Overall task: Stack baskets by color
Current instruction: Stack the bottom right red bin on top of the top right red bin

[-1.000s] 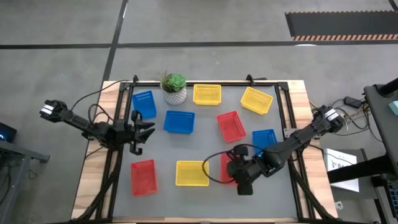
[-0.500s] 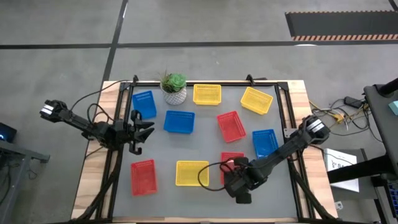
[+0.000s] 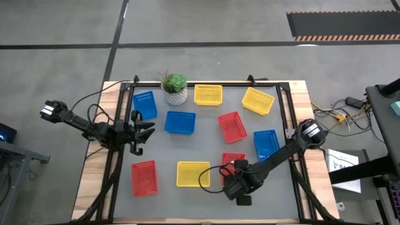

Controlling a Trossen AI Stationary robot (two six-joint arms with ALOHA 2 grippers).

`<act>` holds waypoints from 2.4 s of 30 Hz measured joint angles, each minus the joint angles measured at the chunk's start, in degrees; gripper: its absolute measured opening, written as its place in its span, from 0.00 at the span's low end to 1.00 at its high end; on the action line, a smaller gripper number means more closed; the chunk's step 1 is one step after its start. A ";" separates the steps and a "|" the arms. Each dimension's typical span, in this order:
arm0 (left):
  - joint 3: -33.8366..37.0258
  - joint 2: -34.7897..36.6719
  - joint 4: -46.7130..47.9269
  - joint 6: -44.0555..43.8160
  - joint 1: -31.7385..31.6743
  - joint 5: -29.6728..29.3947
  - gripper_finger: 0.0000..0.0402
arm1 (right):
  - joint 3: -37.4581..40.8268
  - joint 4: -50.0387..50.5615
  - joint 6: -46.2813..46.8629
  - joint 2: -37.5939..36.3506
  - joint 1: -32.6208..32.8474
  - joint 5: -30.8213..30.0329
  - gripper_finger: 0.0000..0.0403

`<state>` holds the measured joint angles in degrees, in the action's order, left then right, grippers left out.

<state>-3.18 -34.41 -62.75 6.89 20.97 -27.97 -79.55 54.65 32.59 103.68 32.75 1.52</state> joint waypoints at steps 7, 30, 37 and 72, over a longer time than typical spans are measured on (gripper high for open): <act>0.00 0.07 0.16 0.07 0.00 -0.38 0.24 | 0.02 -0.10 0.15 0.46 0.00 -0.02 0.12; 0.00 0.04 0.17 0.05 0.00 -1.05 0.24 | 0.02 0.85 -23.57 -5.57 6.24 -0.52 0.03; 0.02 0.07 0.14 0.55 0.00 -1.07 0.24 | 0.03 3.51 -25.17 -11.06 6.73 -10.60 0.03; 1.14 1.07 -20.69 14.43 0.00 -2.10 0.24 | 3.10 12.73 -49.87 -26.97 -22.47 -19.66 0.03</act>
<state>-2.04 -33.34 -83.44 21.32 20.97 -30.07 -76.45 67.38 -17.28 76.71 10.28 -18.14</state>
